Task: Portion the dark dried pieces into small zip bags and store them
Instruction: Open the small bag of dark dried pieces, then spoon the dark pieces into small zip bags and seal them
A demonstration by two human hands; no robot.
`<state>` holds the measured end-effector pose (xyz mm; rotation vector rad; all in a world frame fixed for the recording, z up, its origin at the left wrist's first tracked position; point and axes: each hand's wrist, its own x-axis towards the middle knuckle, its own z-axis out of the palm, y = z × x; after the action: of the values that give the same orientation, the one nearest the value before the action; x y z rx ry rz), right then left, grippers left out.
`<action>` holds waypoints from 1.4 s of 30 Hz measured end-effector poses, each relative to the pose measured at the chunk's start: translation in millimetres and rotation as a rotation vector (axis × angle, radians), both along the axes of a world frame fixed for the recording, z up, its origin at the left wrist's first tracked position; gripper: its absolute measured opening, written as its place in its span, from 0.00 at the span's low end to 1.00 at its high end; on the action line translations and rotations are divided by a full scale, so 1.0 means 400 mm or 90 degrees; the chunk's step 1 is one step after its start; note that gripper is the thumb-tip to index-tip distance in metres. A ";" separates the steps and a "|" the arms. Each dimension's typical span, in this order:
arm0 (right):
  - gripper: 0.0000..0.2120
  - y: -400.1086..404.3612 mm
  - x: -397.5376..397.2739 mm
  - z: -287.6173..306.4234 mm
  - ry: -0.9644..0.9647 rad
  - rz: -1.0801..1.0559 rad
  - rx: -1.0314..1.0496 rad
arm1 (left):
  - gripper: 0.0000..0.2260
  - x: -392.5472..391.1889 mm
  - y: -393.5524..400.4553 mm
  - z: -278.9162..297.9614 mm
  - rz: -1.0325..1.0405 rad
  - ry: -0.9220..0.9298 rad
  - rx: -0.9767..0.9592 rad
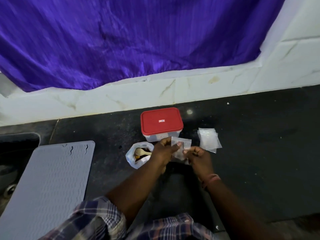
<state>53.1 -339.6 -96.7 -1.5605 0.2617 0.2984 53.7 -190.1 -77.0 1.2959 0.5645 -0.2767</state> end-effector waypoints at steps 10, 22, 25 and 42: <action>0.04 -0.056 0.114 -0.057 -0.060 0.080 -0.385 | 0.07 0.034 -0.121 -0.095 0.006 0.192 0.094; 0.11 -0.189 0.180 -0.124 -0.206 0.244 -0.814 | 0.11 0.046 -0.172 -0.091 -0.061 0.260 0.422; 0.07 -0.188 0.183 -0.125 -0.176 0.196 -0.755 | 0.15 0.038 -0.154 -0.118 -0.079 0.255 0.440; 0.18 -0.024 -0.058 -0.069 -0.468 0.170 -0.484 | 0.09 -0.025 -0.051 0.098 0.152 -0.010 0.257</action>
<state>30.0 -349.0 -124.5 -2.3396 -0.4701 -0.2164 43.9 -210.5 -37.6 1.5984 0.7820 0.0505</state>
